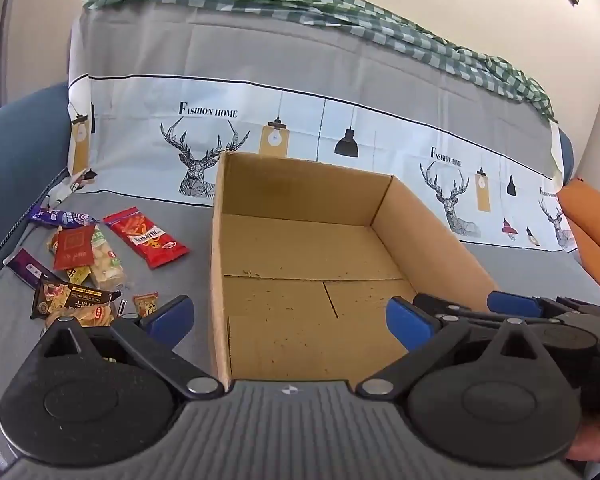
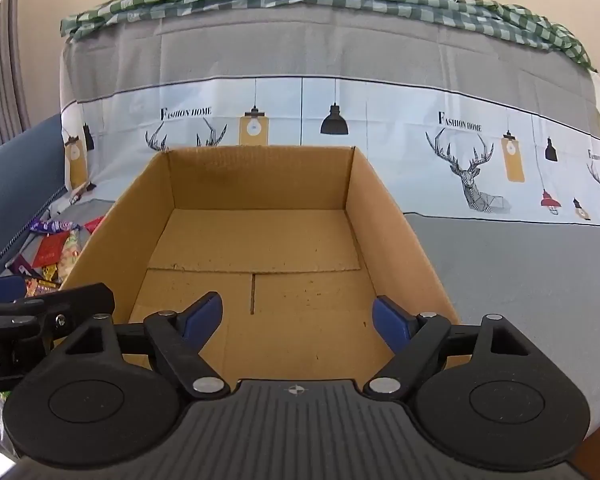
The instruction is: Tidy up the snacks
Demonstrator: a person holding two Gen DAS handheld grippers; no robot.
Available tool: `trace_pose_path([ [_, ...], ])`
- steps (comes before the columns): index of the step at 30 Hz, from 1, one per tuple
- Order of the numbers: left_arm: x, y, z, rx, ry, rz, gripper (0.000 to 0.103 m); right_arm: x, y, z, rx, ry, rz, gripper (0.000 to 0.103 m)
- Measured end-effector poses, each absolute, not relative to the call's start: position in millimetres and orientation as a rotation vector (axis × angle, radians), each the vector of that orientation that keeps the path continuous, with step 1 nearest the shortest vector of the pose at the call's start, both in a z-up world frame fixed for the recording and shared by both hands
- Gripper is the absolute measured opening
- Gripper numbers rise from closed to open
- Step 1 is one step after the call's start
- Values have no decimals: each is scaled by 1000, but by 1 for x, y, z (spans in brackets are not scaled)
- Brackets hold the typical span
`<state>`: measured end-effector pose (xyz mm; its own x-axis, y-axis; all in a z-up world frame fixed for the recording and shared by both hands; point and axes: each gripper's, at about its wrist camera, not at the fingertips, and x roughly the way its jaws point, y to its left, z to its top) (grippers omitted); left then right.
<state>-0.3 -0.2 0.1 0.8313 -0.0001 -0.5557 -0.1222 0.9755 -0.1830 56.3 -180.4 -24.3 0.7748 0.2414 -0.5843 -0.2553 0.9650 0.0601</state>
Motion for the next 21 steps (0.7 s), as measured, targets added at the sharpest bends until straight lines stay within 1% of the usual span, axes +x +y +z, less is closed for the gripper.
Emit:
trace_pose_path([
  [11, 0, -5, -1, -213, 590, 65, 102, 54, -181, -22, -1, 571, 252, 84],
  [21, 0, -3, -2, -212, 592, 55, 102, 57, -184, -23, 4, 617, 261, 83],
])
